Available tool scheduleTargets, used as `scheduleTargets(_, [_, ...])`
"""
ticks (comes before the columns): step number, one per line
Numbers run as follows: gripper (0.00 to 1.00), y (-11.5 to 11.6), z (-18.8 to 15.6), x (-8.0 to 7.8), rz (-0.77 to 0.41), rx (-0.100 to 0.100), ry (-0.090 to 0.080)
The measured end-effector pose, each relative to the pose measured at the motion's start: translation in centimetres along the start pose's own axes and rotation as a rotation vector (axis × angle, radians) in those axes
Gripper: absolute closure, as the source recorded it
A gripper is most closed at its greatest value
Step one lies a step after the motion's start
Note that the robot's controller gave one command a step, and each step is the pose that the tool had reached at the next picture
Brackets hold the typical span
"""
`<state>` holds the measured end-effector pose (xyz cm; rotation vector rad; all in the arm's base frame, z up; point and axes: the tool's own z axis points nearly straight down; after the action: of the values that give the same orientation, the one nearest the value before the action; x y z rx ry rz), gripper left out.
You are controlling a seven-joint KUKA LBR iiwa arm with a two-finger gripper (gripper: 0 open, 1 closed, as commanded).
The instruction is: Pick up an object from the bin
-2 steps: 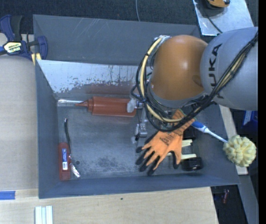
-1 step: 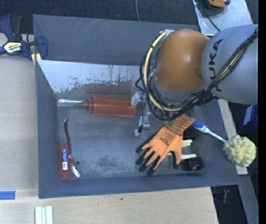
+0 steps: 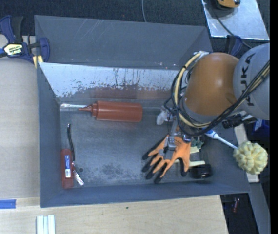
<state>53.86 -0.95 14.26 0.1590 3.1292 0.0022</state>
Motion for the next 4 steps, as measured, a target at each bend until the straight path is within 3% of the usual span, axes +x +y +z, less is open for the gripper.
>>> scheduleTargets(1, [0.0, -3.2, 0.7, -0.2, -0.064, 0.001, -0.002])
scheduleTargets(2, [0.0, -3.6, 1.5, 0.3, -0.036, 0.0, -0.001])
scheduleTargets(3, [0.0, -8.0, 1.9, -2.0, 0.023, -0.001, -0.009])
scheduleTargets(4, [0.0, -11.1, 2.0, -2.6, 0.035, 0.0, -0.008])
